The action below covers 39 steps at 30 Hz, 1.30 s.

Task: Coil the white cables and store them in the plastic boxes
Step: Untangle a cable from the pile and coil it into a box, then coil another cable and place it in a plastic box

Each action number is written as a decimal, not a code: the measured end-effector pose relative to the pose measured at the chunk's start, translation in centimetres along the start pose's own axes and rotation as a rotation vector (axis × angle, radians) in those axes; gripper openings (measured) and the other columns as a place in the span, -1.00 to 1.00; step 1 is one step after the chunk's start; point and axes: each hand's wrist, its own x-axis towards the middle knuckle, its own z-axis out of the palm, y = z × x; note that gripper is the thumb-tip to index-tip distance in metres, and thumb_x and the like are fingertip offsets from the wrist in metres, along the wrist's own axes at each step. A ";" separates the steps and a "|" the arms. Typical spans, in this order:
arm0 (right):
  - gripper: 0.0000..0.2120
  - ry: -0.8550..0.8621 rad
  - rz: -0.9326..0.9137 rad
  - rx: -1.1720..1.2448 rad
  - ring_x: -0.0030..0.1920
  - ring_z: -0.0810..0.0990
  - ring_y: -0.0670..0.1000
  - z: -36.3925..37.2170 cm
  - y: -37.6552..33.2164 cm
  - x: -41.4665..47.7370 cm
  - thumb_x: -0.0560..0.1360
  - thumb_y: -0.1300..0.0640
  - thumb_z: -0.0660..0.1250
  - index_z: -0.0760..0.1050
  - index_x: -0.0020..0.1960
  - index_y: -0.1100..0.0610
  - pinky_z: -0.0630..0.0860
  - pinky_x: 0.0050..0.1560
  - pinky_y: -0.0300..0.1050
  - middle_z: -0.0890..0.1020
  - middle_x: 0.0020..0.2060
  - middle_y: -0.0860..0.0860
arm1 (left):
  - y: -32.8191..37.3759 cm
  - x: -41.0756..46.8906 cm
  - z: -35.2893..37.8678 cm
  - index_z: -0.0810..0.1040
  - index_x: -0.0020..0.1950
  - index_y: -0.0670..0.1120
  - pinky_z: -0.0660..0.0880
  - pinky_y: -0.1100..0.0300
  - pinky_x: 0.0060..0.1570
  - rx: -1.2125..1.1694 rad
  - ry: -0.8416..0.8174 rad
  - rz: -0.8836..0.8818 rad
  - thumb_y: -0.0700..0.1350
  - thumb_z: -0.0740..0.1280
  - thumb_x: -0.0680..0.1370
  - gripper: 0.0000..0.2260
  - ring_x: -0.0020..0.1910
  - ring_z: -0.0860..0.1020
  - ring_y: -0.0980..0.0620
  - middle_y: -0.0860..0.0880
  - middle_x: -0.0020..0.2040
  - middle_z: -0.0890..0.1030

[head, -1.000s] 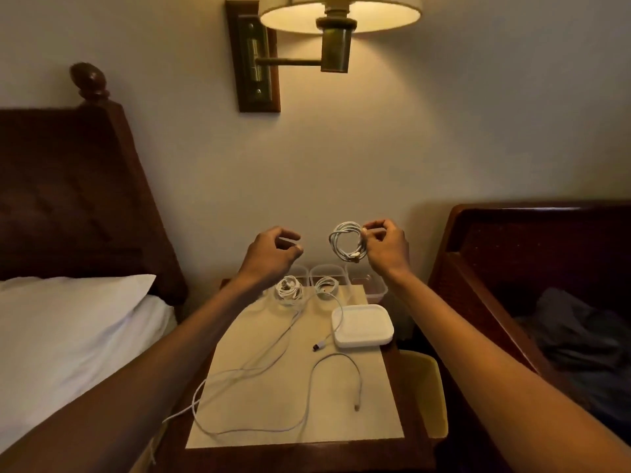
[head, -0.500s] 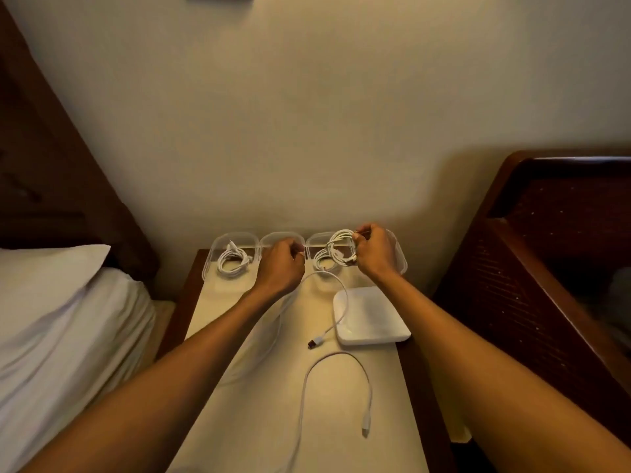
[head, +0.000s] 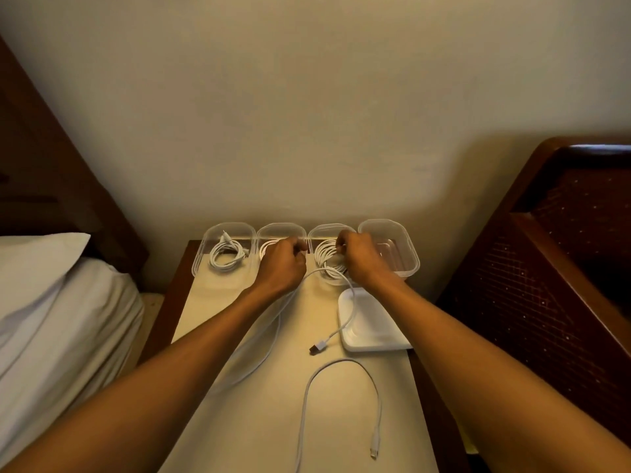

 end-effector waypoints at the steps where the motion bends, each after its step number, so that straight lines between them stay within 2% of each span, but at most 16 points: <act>1: -0.84 0.014 -0.003 -0.002 -0.13 0.57 0.13 0.1 0.0 -0.2 0.58 0.30 0.15 0.49 -0.03 0.17 0.56 -0.13 -0.04 0.57 -0.12 0.16 | 0.0 0.0 0.0 0.63 0.15 -0.11 0.54 0.06 0.08 0.004 -0.001 0.006 -0.23 0.25 0.60 -0.80 0.03 0.58 -0.05 -0.07 0.05 0.67; 4: -0.78 0.064 -0.020 0.006 -0.22 0.60 0.10 0.5 0.1 -0.3 0.55 0.29 0.20 0.59 -0.15 0.16 0.64 -0.17 -0.01 0.61 -0.20 0.11 | -0.1 0.2 0.1 0.62 0.14 -0.12 0.52 0.11 0.03 0.020 -0.007 0.030 -0.21 0.25 0.60 -0.81 0.01 0.58 -0.05 -0.08 0.04 0.67; 6: -0.80 0.082 -0.009 0.007 -0.21 0.59 0.05 0.6 0.2 -0.2 0.54 0.32 0.24 0.63 -0.11 0.21 0.63 -0.15 -0.05 0.61 -0.17 0.10 | -0.2 0.2 0.1 0.63 0.14 -0.12 0.50 0.14 0.01 0.030 -0.011 0.050 -0.20 0.26 0.60 -0.81 0.01 0.57 -0.03 -0.08 0.06 0.67; 10: -0.79 0.012 0.039 0.098 -0.27 0.62 0.07 0.3 0.3 0.4 0.51 0.39 0.24 0.65 -0.10 0.26 0.65 -0.20 -0.08 0.64 -0.27 0.13 | -0.5 -0.4 0.0 0.63 0.17 -0.11 0.52 0.09 0.09 0.051 -0.005 0.111 -0.20 0.26 0.61 -0.80 0.07 0.57 -0.01 -0.07 0.13 0.65; 13: -0.83 -0.006 0.032 0.149 -0.26 0.64 0.08 -0.3 0.0 0.0 0.53 0.39 0.26 0.61 0.03 0.31 0.66 -0.20 -0.06 0.63 -0.23 0.15 | -0.6 -1.1 -0.4 0.63 0.18 -0.08 0.53 0.06 0.13 0.063 -0.006 0.164 -0.23 0.25 0.60 -0.77 0.10 0.55 0.00 -0.06 0.15 0.63; 16: -0.83 0.136 -0.063 0.173 -0.08 0.63 0.09 -0.2 -0.1 -1.6 0.59 0.24 0.27 0.57 0.12 0.25 0.62 -0.06 -0.01 0.64 -0.04 0.14 | -0.4 -1.9 -0.9 0.60 0.22 -0.05 0.48 0.04 0.17 0.104 -0.089 0.214 -0.28 0.29 0.50 -0.67 0.15 0.48 -0.01 -0.05 0.16 0.57; 18: -0.80 0.173 -0.044 0.243 -0.10 0.60 0.03 -0.3 -0.1 -3.0 0.62 0.13 0.24 0.56 0.10 0.22 0.56 -0.08 -0.09 0.64 -0.06 0.09 | -0.2 -2.2 -0.9 0.58 0.27 0.00 0.41 0.03 0.25 0.159 -0.147 0.218 -0.17 0.35 0.52 -0.68 0.24 0.41 -0.04 -0.05 0.22 0.52; 20: -0.74 0.115 -0.019 0.248 -0.13 0.59 0.02 -0.2 0.1 -4.2 0.63 0.03 0.22 0.58 0.07 0.19 0.56 -0.09 -0.03 0.66 -0.11 0.07 | 0.1 -2.3 -0.8 0.60 0.24 0.02 0.36 0.01 0.28 0.206 -0.178 0.210 -0.02 0.40 0.54 -0.73 0.29 0.38 -0.06 -0.06 0.25 0.50; 22: -0.68 0.017 -0.019 0.226 -0.13 0.60 0.03 -0.5 -0.2 -5.3 0.62 -0.06 0.22 0.62 0.05 0.16 0.58 -0.06 0.06 0.68 -0.14 0.05 | 0.5 -2.4 -1.0 0.65 0.12 0.01 0.38 0.00 0.24 0.214 -0.161 0.194 0.05 0.41 0.54 -0.79 0.24 0.41 -0.07 -0.06 0.19 0.53; 24: -0.66 -0.018 -0.039 0.250 -0.12 0.61 0.02 -1.1 -0.9 -6.2 0.61 -0.07 0.23 0.67 0.02 0.14 0.57 -0.03 0.05 0.69 -0.14 0.04 | 1.2 -2.7 -2.0 0.66 0.01 -0.01 0.42 0.01 0.13 0.172 -0.113 0.202 0.05 0.41 0.54 -0.84 0.12 0.46 -0.02 -0.03 0.07 0.57; 26: -0.66 -0.019 -0.058 0.355 -0.12 0.63 0.01 -2.4 -2.3 -7.0 0.62 -0.04 0.23 0.67 -0.03 0.16 0.57 -0.01 0.01 0.70 -0.14 0.05 | 2.3 -3.2 -3.6 0.65 -0.09 -0.01 0.46 0.07 -0.06 0.086 -0.089 0.223 0.03 0.41 0.55 -0.86 -0.09 0.52 0.06 0.05 -0.13 0.61; 28: -0.65 -0.045 -0.057 0.529 -0.20 0.63 0.02 -4.2 -4.2 -7.9 0.62 -0.02 0.22 0.62 -0.08 0.23 0.58 -0.10 -0.07 0.67 -0.21 0.09 | 3.6 -4.0 -5.9 0.61 -0.17 -0.02 0.40 0.13 -0.25 0.030 -0.064 0.225 0.00 0.42 0.55 -0.86 -0.29 0.50 0.14 0.10 -0.30 0.57; 30: -0.63 -0.084 -0.033 0.690 -0.34 0.52 0.02 -6.1 -6.5 -8.7 0.63 -0.02 0.21 0.54 -0.14 0.26 0.52 -0.30 -0.15 0.56 -0.32 0.12 | 4.9 -4.9 -8.6 0.62 -0.16 -0.04 0.46 0.10 -0.28 0.001 -0.012 0.246 -0.01 0.41 0.55 -0.85 -0.31 0.55 0.10 0.07 -0.30 0.62; 32: -0.62 -0.099 -0.040 0.751 -0.40 0.41 -0.01 -8.2 -9.2 -9.6 0.62 -0.07 0.22 0.51 -0.18 0.21 0.40 -0.41 -0.16 0.46 -0.39 0.06 | 6.3 -6.0 -11.6 0.64 -0.10 -0.06 0.51 0.09 -0.26 -0.006 0.036 0.287 -0.01 0.40 0.56 -0.86 -0.27 0.59 0.06 0.04 -0.26 0.65; 35: -0.58 -0.111 -0.087 0.747 -0.49 0.35 -0.07 -11.3 -13.2 -11.2 0.60 -0.14 0.23 0.49 -0.24 0.18 0.35 -0.47 -0.21 0.43 -0.45 -0.02 | 8.3 -7.7 -16.6 0.62 -0.05 -0.06 0.54 0.03 -0.26 -0.025 0.103 0.340 -0.01 0.37 0.58 -0.87 -0.28 0.59 0.00 -0.02 -0.24 0.64; 39: -0.58 -0.187 -0.092 0.807 -0.47 0.29 -0.07 -15.5 -18.4 -14.2 0.60 -0.16 0.21 0.45 -0.27 0.13 0.27 -0.47 -0.23 0.40 -0.44 -0.02 | 10.8 -10.1 -23.4 0.68 0.00 -0.08 0.51 -0.02 -0.19 0.021 0.198 0.443 -0.04 0.38 0.58 -0.86 -0.21 0.56 -0.02 -0.05 -0.16 0.65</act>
